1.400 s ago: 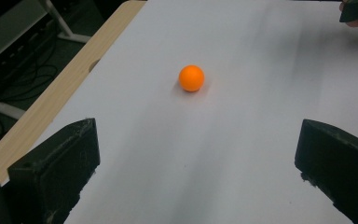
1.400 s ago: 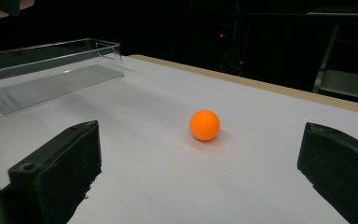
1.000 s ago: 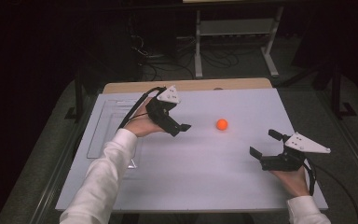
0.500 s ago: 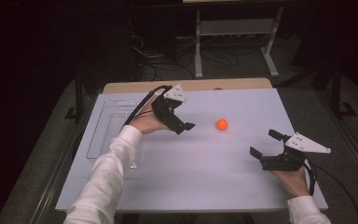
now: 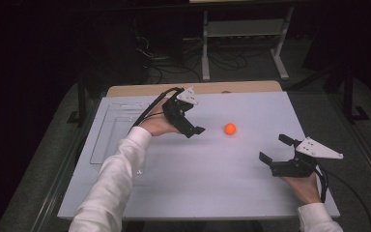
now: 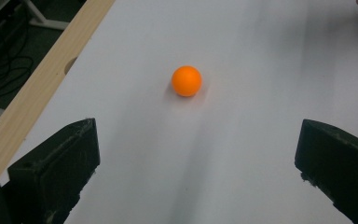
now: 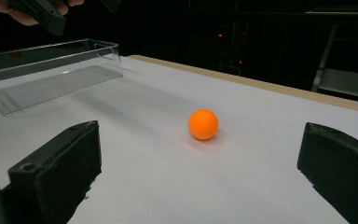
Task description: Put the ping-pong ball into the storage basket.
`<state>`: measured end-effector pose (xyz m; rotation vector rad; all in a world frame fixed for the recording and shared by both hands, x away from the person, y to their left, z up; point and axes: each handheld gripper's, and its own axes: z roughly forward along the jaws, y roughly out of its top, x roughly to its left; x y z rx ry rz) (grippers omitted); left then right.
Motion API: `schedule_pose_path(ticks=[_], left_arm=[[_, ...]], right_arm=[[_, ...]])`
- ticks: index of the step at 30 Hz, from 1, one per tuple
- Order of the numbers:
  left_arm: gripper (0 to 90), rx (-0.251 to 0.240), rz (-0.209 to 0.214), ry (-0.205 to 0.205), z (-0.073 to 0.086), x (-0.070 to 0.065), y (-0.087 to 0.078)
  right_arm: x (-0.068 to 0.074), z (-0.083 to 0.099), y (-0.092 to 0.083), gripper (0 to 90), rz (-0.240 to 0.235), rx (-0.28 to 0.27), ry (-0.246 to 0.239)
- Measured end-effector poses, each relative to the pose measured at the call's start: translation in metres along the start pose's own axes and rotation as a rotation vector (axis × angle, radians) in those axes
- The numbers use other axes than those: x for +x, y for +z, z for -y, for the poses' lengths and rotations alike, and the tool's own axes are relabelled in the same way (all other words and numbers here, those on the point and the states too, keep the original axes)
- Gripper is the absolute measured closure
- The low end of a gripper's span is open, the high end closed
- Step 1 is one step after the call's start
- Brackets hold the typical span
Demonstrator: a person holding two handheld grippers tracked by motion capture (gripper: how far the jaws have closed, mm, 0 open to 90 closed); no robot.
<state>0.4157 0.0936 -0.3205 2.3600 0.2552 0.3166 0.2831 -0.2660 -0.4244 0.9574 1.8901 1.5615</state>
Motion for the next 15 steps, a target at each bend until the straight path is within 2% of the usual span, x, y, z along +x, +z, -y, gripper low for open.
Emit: schedule_pose_path(ticks=[9,15], left_arm=[[0.0,0.017,0.037,0.024,-0.011,-0.002,0.02],[0.0,0.035,0.041,0.042,-0.02,-0.001,0.028]], right_arm=[[0.0,-0.001,-0.001,0.0,0.004,-0.009,-0.001],[-0.002,-0.001,-0.003,0.0,0.007,-0.017,0.005]])
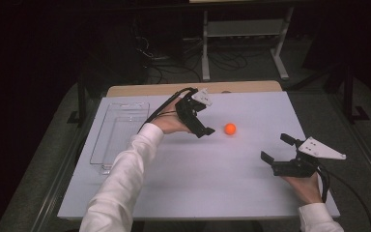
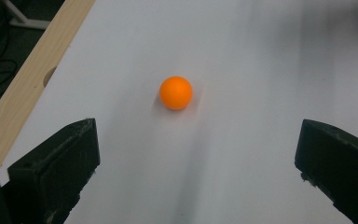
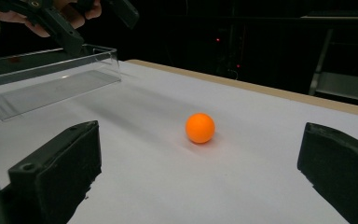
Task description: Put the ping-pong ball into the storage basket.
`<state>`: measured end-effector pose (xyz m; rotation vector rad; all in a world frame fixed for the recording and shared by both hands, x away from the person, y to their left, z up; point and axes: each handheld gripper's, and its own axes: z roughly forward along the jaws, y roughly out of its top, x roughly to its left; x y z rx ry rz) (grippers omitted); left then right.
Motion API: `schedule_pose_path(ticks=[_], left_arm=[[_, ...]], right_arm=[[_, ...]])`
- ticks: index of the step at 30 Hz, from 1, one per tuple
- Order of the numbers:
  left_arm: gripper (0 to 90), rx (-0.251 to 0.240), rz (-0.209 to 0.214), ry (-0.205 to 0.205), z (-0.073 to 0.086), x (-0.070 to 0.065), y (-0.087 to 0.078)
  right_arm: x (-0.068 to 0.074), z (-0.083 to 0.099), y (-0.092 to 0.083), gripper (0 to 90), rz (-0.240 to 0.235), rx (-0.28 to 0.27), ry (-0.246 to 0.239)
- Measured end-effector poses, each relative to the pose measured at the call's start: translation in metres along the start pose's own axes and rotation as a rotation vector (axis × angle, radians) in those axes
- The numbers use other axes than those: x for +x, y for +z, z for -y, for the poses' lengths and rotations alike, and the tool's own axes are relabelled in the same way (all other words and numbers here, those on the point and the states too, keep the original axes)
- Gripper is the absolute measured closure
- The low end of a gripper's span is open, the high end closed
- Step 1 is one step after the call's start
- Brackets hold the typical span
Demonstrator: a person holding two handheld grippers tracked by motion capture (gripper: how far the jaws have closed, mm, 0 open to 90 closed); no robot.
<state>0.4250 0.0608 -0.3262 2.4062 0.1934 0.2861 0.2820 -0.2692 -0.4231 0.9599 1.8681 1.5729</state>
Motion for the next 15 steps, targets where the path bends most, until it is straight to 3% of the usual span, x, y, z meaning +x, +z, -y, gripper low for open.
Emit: schedule_pose_path(ticks=[8,15], left_arm=[[0.0,0.021,0.008,0.008,-0.007,0.005,0.009],[0.0,0.058,0.019,0.038,-0.013,0.008,0.023]], right_arm=[[0.001,0.001,0.001,0.0,-0.001,0.008,0.001],[0.001,0.001,0.0,0.0,-0.003,0.004,0.004]])
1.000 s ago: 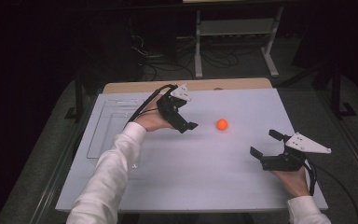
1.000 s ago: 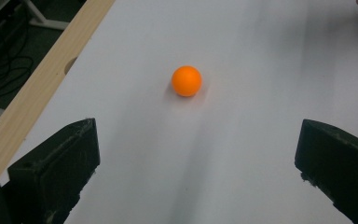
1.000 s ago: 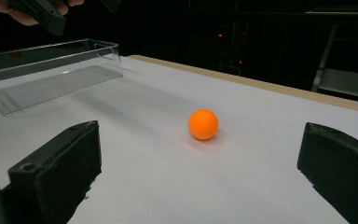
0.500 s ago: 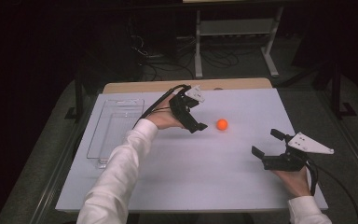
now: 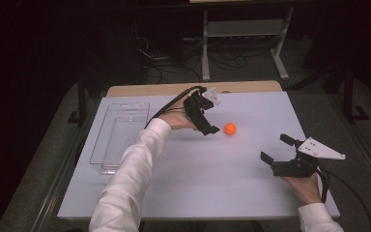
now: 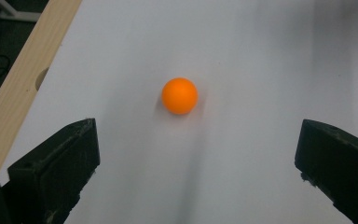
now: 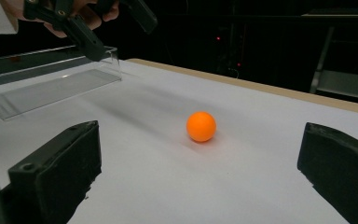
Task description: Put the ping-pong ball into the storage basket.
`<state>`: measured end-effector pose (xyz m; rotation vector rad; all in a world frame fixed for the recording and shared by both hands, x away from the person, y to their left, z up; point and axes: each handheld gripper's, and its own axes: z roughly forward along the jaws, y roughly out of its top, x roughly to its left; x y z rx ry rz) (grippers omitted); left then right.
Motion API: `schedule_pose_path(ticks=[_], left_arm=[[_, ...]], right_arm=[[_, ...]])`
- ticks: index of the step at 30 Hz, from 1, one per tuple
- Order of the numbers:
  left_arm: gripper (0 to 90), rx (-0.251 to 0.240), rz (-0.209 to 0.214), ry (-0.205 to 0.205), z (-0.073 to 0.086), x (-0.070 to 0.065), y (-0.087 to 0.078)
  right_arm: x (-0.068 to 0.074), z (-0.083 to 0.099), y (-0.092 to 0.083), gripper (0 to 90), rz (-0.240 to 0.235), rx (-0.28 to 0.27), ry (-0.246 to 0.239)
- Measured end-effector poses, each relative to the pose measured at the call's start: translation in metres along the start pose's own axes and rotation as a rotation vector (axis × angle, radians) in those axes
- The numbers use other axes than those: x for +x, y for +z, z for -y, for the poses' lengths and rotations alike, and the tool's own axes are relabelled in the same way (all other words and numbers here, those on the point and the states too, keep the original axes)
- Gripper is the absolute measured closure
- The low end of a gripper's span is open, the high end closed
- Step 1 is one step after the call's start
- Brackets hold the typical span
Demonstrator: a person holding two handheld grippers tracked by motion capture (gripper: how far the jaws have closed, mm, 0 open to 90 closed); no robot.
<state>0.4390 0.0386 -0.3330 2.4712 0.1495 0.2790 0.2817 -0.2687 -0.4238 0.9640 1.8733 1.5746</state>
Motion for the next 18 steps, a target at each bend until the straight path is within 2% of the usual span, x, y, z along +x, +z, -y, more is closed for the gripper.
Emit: schedule_pose_path(ticks=[7,18], left_arm=[[0.0,0.026,0.011,0.013,-0.004,0.003,0.01],[0.0,0.05,0.02,0.002,-0.007,0.01,0.019]], right_arm=[[0.001,0.001,0.001,0.0,-0.007,0.003,0.005],[0.001,0.0,0.001,0.0,-0.011,-0.003,0.014]])
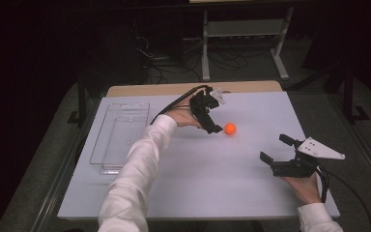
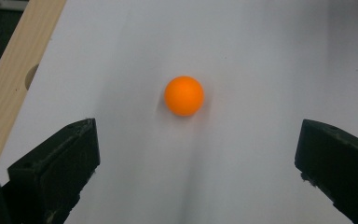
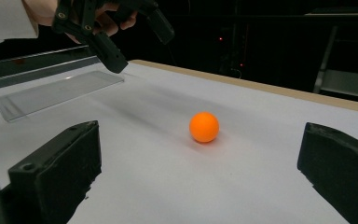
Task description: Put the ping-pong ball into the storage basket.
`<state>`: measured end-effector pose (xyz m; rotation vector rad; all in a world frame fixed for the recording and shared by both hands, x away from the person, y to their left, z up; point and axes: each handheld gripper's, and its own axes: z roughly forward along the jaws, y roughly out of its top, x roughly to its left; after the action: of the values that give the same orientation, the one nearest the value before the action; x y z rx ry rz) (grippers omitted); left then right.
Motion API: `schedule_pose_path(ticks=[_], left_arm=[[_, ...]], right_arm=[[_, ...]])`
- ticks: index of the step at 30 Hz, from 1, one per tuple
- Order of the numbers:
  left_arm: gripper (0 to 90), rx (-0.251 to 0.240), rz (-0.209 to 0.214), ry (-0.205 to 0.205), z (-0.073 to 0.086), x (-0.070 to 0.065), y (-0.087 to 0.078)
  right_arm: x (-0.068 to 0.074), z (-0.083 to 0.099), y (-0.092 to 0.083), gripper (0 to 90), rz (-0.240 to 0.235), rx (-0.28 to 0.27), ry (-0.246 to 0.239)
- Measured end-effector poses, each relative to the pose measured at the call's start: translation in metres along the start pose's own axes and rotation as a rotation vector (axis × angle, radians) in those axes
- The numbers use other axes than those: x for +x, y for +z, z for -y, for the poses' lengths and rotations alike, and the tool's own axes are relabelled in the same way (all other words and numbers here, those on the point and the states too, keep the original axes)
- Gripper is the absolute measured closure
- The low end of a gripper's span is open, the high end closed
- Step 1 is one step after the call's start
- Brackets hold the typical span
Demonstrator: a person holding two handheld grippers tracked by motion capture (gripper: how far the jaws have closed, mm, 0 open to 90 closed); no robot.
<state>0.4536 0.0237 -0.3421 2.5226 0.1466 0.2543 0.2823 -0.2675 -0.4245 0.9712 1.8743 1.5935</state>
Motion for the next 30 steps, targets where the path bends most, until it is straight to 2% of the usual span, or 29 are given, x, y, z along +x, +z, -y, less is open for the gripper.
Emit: schedule_pose_path(ticks=[13,30], left_arm=[[0.0,0.04,0.009,-0.003,-0.003,0.006,0.017],[0.0,0.083,0.019,0.026,-0.011,0.007,0.037]], right_arm=[[0.0,0.0,0.0,0.0,0.003,0.001,-0.003],[0.0,0.0,-0.002,0.0,0.005,0.001,-0.003]])
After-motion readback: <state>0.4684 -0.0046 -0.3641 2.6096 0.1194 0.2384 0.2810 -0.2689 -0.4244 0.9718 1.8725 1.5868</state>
